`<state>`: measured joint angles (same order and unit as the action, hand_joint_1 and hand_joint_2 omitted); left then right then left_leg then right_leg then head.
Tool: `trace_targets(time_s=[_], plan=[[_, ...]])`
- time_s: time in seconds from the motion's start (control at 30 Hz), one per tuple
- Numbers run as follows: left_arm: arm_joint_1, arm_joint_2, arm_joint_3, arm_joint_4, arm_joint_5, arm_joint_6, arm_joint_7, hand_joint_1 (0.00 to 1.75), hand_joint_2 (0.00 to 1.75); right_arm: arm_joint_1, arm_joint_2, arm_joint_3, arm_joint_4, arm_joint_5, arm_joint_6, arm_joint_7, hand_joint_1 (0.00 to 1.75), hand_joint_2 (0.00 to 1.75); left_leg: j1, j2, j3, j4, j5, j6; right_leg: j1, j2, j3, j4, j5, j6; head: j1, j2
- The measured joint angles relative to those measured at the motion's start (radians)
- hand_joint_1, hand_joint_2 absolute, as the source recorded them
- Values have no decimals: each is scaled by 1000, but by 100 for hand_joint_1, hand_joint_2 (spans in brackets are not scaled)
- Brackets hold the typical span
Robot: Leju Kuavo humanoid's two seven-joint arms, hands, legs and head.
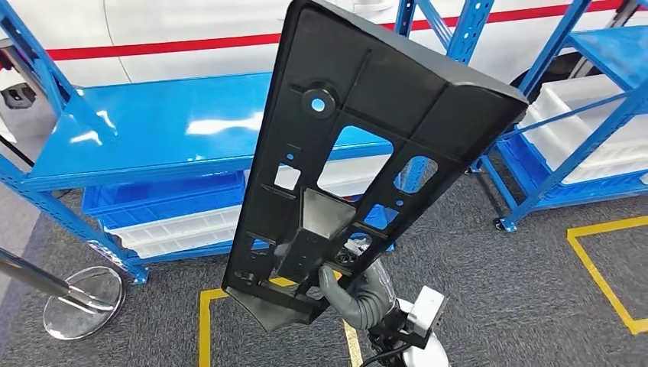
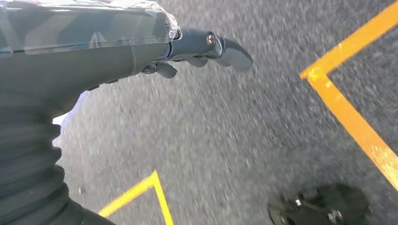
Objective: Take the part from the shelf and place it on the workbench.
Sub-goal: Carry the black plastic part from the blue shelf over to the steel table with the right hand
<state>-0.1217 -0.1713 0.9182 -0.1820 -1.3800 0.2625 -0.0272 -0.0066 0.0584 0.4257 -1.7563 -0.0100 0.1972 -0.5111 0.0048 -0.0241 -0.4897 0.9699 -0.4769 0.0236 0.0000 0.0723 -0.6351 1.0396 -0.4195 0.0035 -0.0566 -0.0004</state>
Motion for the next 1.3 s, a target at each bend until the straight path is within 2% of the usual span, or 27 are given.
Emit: trace_targets(time_s=[0.07,0.1,0.13,0.17,0.2,0.27,0.33,0.37,0.43,0.47,0.53,0.6,0.63,0.67,0.7,0.73,0.8,0.87,0.97,1.0,1.03,1.07,1.13,1.17,1.2,1.23,1.3], plan=[[1,-1,0,0,0,0,0,0,175,-1,0,-3,-2,2,3,1,175,175,1,25,-8,-5,11,6,-3,-45,-47,105,-71,11,0,0],[2,-1,0,0,0,0,0,0,175,-1,0,-4,-2,3,5,1,175,175,1,39,-14,-4,13,7,-8,-55,-75,173,-107,17,1,0],[3,-1,0,0,1,0,0,0,175,0,0,-5,-2,4,7,2,175,175,1,52,-19,-3,15,6,-12,-61,-95,226,-129,22,1,0],[4,-1,0,0,1,0,0,0,175,2,0,-6,-2,5,8,2,175,175,1,66,-24,-1,17,4,-16,-65,-99,248,-133,27,1,0],[5,-1,0,0,1,0,0,0,175,3,0,-7,-2,5,9,3,175,175,2,78,-28,2,18,2,-20,-70,-82,231,-118,31,1,0],[4,-1,0,0,1,0,-1,0,175,3,0,-10,-3,7,11,3,175,175,4,101,-32,11,14,-5,-24,-101,-2,103,-69,33,1,0],[1,-1,0,-1,1,0,-2,0,175,3,1,-12,-5,10,14,3,175,175,1,117,-36,23,8,-18,-19,-127,56,0,-43,19,0,0],[0,-1,0,-1,3,-1,-3,0,175,3,2,-13,-5,12,15,2,175,175,-1,122,-37,27,6,-26,-15,-131,63,-16,-43,10,0,0],[-3,-2,0,-1,11,-4,0,0,175,5,3,-16,-7,14,17,-1,175,175,-1,132,-38,29,8,-38,-13,-116,57,-15,-37,-8,0,0],[-5,-1,1,-1,17,-8,3,0,175,5,4,-17,-7,16,18,-3,175,175,1,124,-40,35,1,-44,-14,-111,55,-17,-33,-16,0,0],[-5,-1,2,-1,26,-14,7,0,175,4,8,-19,-8,21,20,-3,175,175,6,84,-62,95,-50,-53,-17,-104,49,-22,-22,-31,0,0],[-4,-1,3,-1,28,-17,7,0,175,3,13,-19,-8,26,23,-3,175,175,8,42,-111,221,-130,-59,-15,-96,38,-21,-15,-39,0,0],[-3,-1,3,-1,28,-18,7,0,175,4,14,-20,-8,27,24,-3,175,175,8,35,-132,279,-156,-61,-13,-91,32,-20,-11,-41,0,0],[-2,-1,3,-1,28,-18,8,0,175,4,14,-20,-8,28,25,-3,175,175,8,33,-140,309,-163,-60,-11,-86,26,-18,-8,-41,0,0],[0,0,3,-1,28,-19,8,0,175,4,14,-20,-8,29,25,-3,175,175,8,32,-130,300,-150,-58,-10,-80,21,-15,-5,-40,0,0],[0,0,3,-1,28,-20,10,0,175,4,14,-20,-8,29,26,-3,175,175,8,32,-101,251,-122,-55,-10,-75,16,-13,-1,-38,0,0],[-1,1,3,-1,28,-21,11,0,175,3,16,-20,-8,29,26,-3,175,175,6,27,-23,106,-63,-46,-8,-68,10,-11,7,-32,0,0],[-4,1,3,-1,28,-23,12,0,175,2,20,-21,-8,30,27,-3,175,175,1,22,10,30,-39,-36,-7,-65,5,-11,18,-20,0,0],[-3,1,3,-1,29,-25,13,0,175,2,22,-21,-9,31,27,-3,175,175,-1,24,-2,26,-21,-21,-9,-64,-1,-12,31,-1,1,0],[-3,0,3,-1,29,-26,13,0,175,1,22,-22,-9,31,27,-2,175,175,1,28,-8,22,-10,-14,-9,-65,-8,0,15,4,1,0],[-3,0,3,-1,29,-27,14,0,175,0,22,-23,-9,31,27,-2,175,175,3,31,-17,19,2,-8,-9,-65,-19,28,-17,8,1,0],[-4,-1,3,-1,30,-27,14,0,175,0,22,-23,-9,31,27,-2,175,175,5,35,-28,17,13,-2,-9,-66,-35,76,-66,10,1,0],[-5,-1,3,-1,30,-28,14,0,175,-1,22,-24,-9,32,27,-2,175,175,2,38,-58,19,34,3,-11,-67,-65,199,-157,13,1,0],[-5,-1,3,-1,30,-28,14,0,175,-1,22,-24,-9,32,28,-2,175,175,0,40,-73,21,43,2,-12,-67,-70,245,-174,15,1,0],[-5,-1,3,-1,30,-29,14,0,175,-1,22,-24,-9,32,28,-2,175,175,0,41,-88,25,52,1,-13,-67,-61,264,-167,15,1,0],[-5,-1,3,-1,30,-29,14,0,175,-2,22,-24,-9,32,29,-2,175,175,-1,43,-103,29,60,0,-13,-68,-36,249,-142,15,1,0],[-6,-1,3,-1,31,-29,14,0,175,-10,22,-24,-9,32,31,-2,175,175,-1,44,-130,41,74,-6,-13,-70,54,137,-100,10,1,0]])
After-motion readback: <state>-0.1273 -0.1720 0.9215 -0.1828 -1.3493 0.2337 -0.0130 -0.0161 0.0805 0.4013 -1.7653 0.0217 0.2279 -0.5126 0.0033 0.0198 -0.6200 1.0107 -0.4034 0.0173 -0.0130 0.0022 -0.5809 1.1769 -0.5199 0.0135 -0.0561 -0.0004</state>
